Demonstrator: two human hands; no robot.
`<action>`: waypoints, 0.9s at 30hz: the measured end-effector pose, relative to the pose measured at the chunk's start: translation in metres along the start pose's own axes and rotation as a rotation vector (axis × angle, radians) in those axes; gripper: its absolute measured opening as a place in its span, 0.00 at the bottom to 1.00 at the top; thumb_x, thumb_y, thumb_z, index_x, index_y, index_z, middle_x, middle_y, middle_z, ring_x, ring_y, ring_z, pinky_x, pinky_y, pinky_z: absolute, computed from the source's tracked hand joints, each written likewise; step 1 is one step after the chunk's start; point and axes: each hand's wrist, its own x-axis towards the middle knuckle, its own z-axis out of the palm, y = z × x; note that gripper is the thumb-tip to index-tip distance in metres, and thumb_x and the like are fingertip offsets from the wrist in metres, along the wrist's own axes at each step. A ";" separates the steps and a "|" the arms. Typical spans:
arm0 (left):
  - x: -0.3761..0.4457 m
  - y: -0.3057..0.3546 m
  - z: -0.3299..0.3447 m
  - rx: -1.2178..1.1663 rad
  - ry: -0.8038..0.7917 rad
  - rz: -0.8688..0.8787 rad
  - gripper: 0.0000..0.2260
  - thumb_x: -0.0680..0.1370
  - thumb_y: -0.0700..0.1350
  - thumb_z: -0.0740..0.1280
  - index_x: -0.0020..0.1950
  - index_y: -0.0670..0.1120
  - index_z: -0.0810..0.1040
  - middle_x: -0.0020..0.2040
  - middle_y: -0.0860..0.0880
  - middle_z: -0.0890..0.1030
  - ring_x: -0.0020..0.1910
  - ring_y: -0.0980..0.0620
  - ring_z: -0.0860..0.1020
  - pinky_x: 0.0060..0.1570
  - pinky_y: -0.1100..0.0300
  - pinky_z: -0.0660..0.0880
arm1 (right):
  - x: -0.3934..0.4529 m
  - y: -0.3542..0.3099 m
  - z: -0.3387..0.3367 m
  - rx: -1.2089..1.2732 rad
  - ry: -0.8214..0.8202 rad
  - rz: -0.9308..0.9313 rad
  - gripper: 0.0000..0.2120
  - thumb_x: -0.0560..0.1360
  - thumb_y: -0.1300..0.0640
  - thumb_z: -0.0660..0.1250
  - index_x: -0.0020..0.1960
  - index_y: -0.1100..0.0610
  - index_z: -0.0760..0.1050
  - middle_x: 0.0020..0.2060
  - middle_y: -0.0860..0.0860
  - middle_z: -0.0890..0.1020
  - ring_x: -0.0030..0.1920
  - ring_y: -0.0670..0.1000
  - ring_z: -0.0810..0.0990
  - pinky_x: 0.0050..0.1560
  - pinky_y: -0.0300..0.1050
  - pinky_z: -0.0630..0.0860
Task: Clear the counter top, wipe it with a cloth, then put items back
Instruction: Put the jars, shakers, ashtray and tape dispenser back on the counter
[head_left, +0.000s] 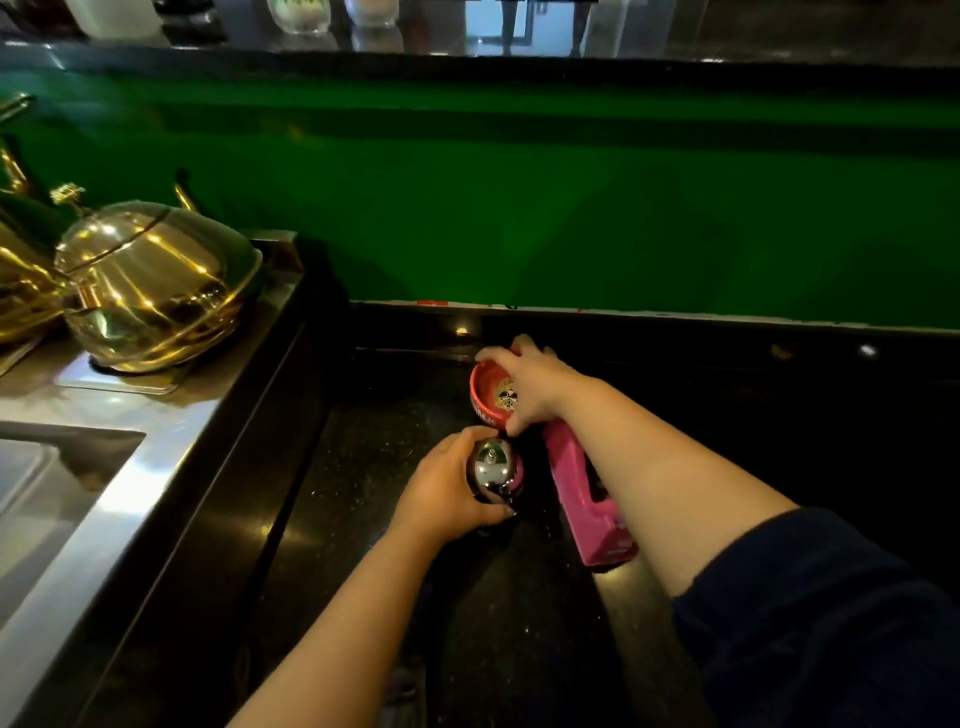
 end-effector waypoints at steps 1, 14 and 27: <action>0.001 0.004 -0.007 -0.003 0.011 0.007 0.36 0.60 0.53 0.79 0.65 0.58 0.69 0.57 0.58 0.73 0.58 0.59 0.72 0.55 0.67 0.67 | -0.006 0.002 -0.005 0.057 0.053 0.003 0.50 0.60 0.54 0.79 0.74 0.40 0.56 0.72 0.57 0.57 0.70 0.66 0.60 0.65 0.60 0.69; 0.031 0.183 -0.059 -0.064 0.138 0.182 0.36 0.58 0.47 0.81 0.64 0.53 0.73 0.55 0.54 0.78 0.50 0.58 0.78 0.48 0.72 0.69 | -0.178 0.113 -0.115 0.306 0.486 0.090 0.49 0.60 0.45 0.78 0.74 0.40 0.55 0.64 0.51 0.61 0.67 0.55 0.61 0.65 0.53 0.67; 0.077 0.439 0.054 -0.117 0.086 0.373 0.35 0.61 0.50 0.80 0.64 0.56 0.71 0.55 0.57 0.78 0.50 0.59 0.78 0.48 0.68 0.72 | -0.342 0.332 -0.220 0.263 0.699 0.249 0.49 0.62 0.42 0.78 0.76 0.41 0.54 0.65 0.52 0.61 0.68 0.54 0.60 0.64 0.51 0.65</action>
